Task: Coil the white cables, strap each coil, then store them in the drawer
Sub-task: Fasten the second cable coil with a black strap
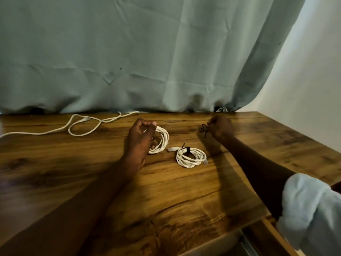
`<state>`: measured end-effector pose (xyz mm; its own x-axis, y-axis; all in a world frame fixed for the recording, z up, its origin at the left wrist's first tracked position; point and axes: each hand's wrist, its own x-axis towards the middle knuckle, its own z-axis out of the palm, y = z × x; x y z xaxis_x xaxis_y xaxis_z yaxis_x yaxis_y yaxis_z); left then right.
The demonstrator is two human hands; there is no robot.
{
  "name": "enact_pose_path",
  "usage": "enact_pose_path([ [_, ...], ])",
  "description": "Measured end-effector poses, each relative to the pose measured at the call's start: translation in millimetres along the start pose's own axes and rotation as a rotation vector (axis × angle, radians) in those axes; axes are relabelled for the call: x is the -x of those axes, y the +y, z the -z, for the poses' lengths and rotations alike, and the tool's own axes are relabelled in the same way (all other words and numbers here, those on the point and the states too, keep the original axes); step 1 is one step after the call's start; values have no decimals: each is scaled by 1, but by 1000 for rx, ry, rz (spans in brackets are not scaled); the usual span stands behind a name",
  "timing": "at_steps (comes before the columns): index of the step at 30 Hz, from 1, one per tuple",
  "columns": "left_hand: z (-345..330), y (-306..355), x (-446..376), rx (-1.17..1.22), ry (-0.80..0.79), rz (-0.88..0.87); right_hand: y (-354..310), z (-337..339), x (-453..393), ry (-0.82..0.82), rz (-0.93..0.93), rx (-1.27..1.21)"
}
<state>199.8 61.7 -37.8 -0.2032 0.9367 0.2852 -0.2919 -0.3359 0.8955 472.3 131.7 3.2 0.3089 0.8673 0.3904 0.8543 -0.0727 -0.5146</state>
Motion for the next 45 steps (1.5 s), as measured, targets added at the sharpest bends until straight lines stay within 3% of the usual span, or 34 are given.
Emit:
enact_pose_path([
  [3, -2, -1, 1, -6, -35, 9, 12, 0, -1, -115, 66, 94],
  [5, -3, 0, 2, -16, -47, 13, 21, -2, 2, -89, 101, 121],
  [8, -2, 0, 2, -8, -59, 21, 24, -3, 2, -30, 29, -46],
  [14, 1, -3, -1, 0, -87, 53, 17, 0, -3, -168, -130, -543],
  [20, 2, -3, -1, 1, -108, 46, 8, 4, -4, -248, -115, -563],
  [25, 3, -4, -3, 9, -108, 58, 2, 6, 0, -2, 18, -436],
  [27, 4, -4, -5, 9, -93, 53, -13, 14, 8, 97, 52, -499],
  [31, 15, 1, -17, -24, 43, 24, -66, 24, 37, 116, 117, -887],
  [34, 36, 10, -30, -66, 179, -22, -123, 16, 73, -115, 119, -1123],
  [38, 81, 30, -49, -44, 352, -73, -201, -21, 106, -379, 267, -1160],
  [40, 102, 34, -57, -21, 438, -86, -227, -40, 115, -458, 232, -1229],
  [45, 122, 29, -72, 28, 549, -84, -241, -104, 125, -410, 42, -1393],
])
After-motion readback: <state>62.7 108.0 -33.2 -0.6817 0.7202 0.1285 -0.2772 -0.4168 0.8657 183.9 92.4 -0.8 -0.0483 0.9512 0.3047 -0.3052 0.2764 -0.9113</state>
